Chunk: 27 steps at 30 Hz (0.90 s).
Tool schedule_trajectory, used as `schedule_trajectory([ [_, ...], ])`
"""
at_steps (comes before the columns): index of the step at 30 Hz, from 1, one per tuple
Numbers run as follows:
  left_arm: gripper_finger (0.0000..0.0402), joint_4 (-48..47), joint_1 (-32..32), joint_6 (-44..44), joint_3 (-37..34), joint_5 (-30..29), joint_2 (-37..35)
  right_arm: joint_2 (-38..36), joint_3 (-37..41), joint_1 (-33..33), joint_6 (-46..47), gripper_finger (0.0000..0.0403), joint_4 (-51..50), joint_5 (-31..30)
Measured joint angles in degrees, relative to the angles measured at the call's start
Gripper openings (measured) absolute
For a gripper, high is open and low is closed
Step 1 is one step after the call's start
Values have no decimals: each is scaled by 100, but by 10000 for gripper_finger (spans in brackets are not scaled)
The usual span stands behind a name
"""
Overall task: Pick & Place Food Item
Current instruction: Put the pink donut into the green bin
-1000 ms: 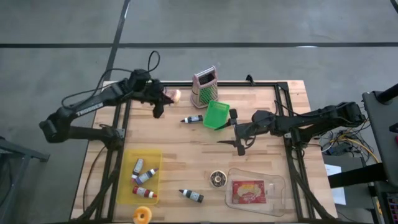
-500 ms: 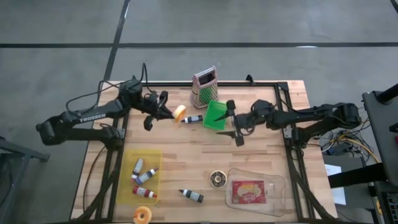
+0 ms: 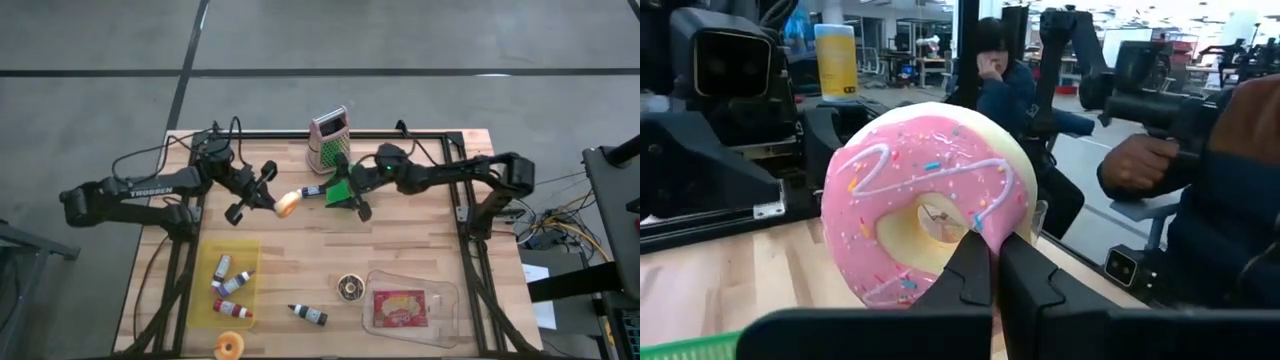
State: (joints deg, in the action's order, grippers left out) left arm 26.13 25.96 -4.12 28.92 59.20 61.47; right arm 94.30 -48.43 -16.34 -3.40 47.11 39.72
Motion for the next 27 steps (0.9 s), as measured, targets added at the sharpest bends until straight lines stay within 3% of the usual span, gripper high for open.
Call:
schedule_trajectory([
  [7,0,-12,-42,-12,-13,19,136,321,-384,4,34,231,-154,159],
  [27,0,774,-308,96,344,-7,1390,330,-458,7,-131,231,-399,-113],
])
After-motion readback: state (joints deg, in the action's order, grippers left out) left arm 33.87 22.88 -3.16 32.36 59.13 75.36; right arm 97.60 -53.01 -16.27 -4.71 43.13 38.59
